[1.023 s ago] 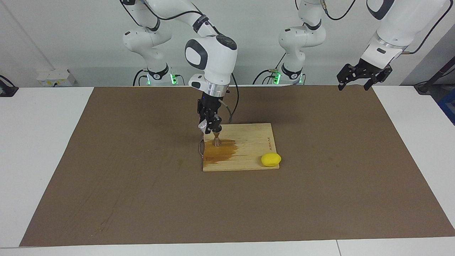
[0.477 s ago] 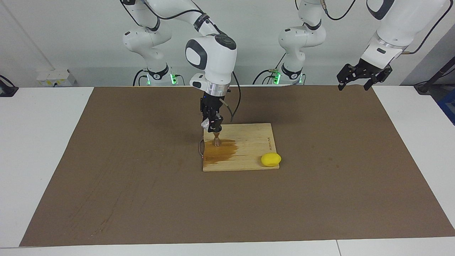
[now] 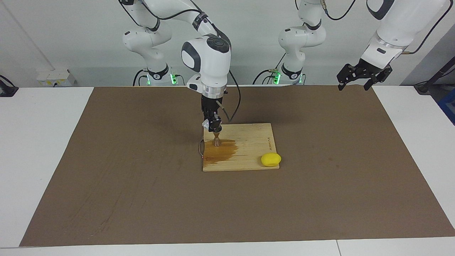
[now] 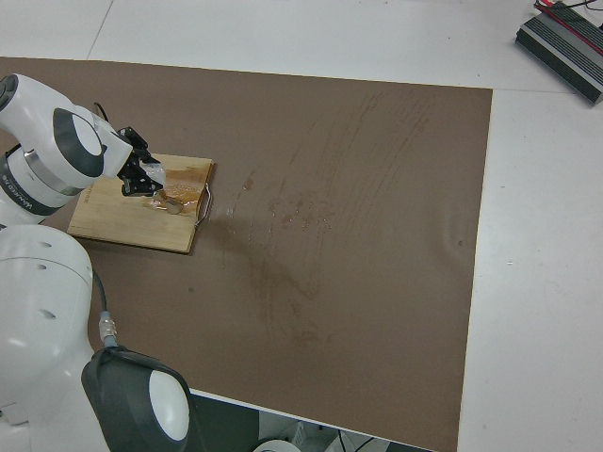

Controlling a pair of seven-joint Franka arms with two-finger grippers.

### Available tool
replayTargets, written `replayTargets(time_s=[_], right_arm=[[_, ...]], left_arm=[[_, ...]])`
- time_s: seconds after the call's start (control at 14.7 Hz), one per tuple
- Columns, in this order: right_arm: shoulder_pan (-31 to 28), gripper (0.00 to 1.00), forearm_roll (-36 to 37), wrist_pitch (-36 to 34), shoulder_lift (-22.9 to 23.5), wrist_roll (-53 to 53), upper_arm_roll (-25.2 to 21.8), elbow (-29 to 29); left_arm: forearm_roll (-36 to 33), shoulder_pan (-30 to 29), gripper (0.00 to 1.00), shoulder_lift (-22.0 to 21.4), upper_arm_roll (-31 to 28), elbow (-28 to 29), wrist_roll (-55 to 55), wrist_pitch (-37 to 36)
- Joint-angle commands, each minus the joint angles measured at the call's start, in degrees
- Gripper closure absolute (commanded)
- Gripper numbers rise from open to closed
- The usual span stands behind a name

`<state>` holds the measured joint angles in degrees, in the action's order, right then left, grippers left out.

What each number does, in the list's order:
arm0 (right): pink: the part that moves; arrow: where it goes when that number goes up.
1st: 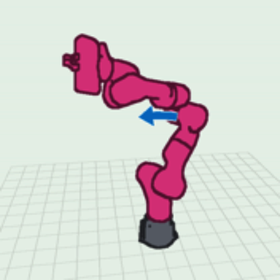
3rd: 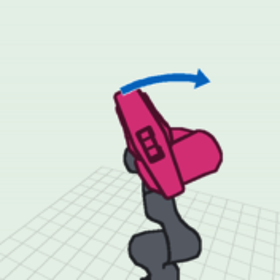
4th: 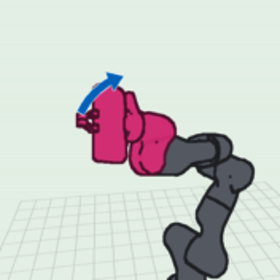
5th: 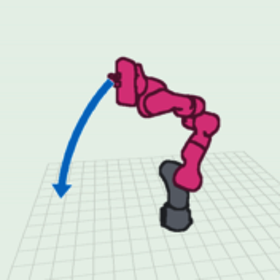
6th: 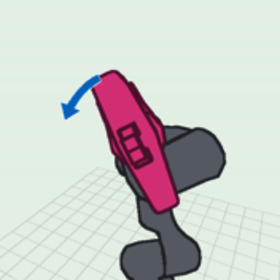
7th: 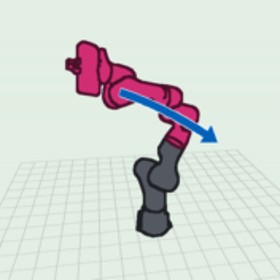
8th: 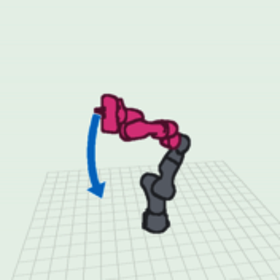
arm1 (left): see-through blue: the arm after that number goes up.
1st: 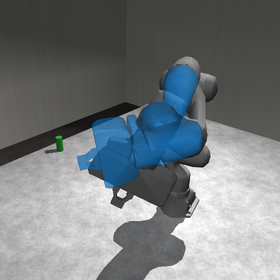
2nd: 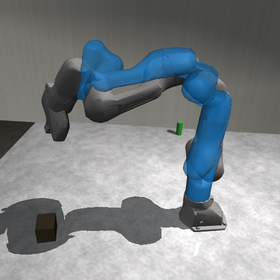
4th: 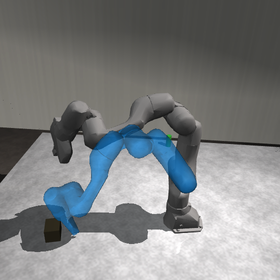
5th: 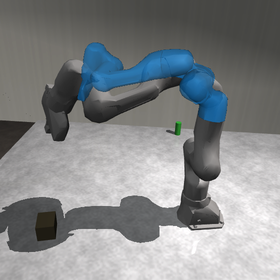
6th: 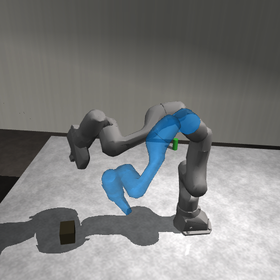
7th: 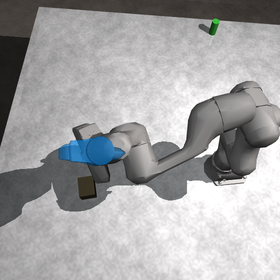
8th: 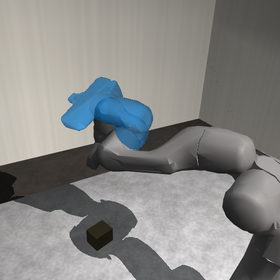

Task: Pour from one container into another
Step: 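Tilt the clear cup with the right gripper to pour into the metal cup, then turn the clear cup upright and carry it back with the right gripper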

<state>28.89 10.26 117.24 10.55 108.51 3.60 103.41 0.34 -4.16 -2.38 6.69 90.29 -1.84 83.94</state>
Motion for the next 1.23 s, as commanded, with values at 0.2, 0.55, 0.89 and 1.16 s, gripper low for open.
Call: replayTargets(time_s=[0.2, 0.55, 0.89, 1.16], right_arm=[[-5.24, 1.0, -11.37, 1.59, -0.18, -0.67, 0.44, -0.4], [-12.26, 1.0, -27.45, 2.64, -0.09, -7.42, 0.44, 0.74], [-19.56, 1.0, -40.29, 2.47, -1.41, -12.18, 0.44, 4.86], [-25.36, 1.0, -47.07, 2.03, -2.03, -16.65, 0.44, 8.2]], left_arm=[[-0.25, -0.32, 0.0, -1.49, 0.17, 1.55, -0.36, 0.44], [-0.25, -0.32, 0.0, -1.49, 0.17, 1.55, -0.36, 0.44], [-0.25, -0.32, 0.0, -1.49, 0.17, 1.55, -0.36, 0.43], [-0.25, -0.32, 0.0, -1.49, 0.17, 1.55, -0.36, 0.43]])
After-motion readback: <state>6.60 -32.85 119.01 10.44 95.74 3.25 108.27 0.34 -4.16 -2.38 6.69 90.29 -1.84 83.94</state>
